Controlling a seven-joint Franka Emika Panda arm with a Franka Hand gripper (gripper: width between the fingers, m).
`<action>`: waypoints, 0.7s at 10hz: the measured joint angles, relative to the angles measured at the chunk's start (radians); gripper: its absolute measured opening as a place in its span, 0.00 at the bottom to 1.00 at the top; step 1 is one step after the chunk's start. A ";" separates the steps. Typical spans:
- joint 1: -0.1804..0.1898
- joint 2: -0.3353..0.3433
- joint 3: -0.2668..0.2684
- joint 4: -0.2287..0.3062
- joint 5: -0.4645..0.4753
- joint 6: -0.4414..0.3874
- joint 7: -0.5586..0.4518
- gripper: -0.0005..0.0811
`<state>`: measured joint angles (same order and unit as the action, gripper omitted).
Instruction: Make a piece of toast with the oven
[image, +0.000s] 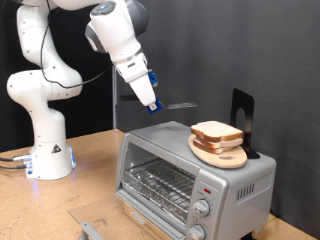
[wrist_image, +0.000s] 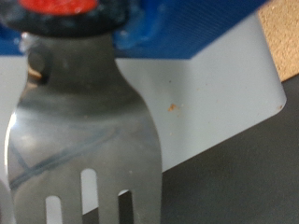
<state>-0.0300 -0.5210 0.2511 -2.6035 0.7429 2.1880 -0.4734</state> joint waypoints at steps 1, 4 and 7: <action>-0.002 -0.005 -0.012 -0.007 0.041 0.018 0.011 0.61; -0.045 -0.043 -0.072 -0.030 0.089 0.033 0.054 0.61; -0.140 -0.066 -0.124 -0.039 -0.007 -0.038 0.088 0.61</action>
<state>-0.1700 -0.5870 0.1267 -2.6428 0.7356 2.1498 -0.3851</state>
